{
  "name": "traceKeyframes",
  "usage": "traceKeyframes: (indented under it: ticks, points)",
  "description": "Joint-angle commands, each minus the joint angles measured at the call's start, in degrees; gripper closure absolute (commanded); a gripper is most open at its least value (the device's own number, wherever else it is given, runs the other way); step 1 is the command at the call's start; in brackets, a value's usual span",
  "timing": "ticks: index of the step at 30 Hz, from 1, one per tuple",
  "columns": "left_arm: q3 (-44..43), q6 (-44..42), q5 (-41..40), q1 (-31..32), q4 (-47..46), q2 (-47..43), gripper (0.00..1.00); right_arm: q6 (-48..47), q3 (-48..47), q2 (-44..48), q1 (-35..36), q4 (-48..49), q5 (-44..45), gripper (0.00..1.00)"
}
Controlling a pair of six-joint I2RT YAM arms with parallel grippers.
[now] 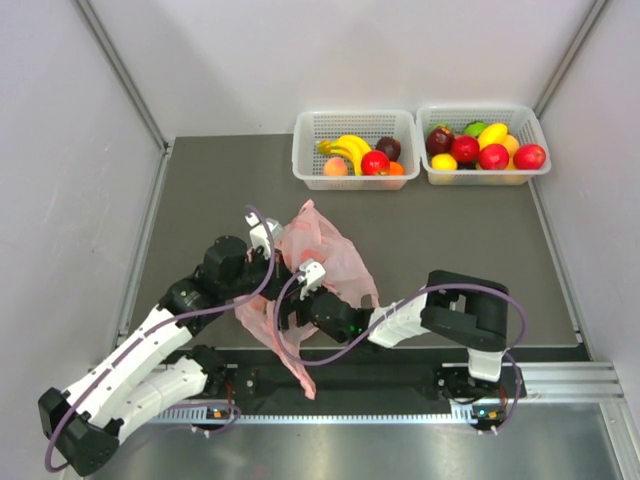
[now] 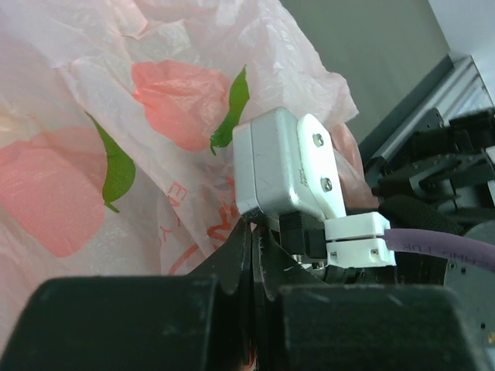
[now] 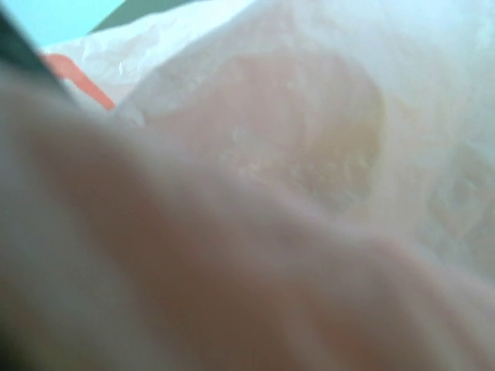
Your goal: Untie the knot of the plastic bag and take out the fruit
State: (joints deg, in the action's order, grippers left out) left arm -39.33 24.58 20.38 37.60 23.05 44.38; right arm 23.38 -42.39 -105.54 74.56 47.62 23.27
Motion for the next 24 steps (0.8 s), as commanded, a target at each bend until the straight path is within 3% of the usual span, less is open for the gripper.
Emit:
traceKeyframes:
  ticks: [1,12,20,24]
  points:
    - [-4.35,3.45,21.01,4.05,-6.17,-1.58,1.0,2.29,-8.14,-6.07,-1.79,-6.13,-0.59,0.0]
    - [-4.0,9.52,24.35,3.97,-11.96,-2.46,1.0,9.14,-18.68,-16.27,-1.88,-6.83,5.2,0.03]
    - [-4.0,9.79,24.62,3.97,-11.54,-3.86,1.0,16.34,-18.17,-17.51,-2.32,-14.3,16.01,0.42]
    - [-4.26,9.17,23.74,3.97,-10.75,-4.39,1.0,18.72,-13.69,-14.97,-2.58,-16.15,19.88,0.52]
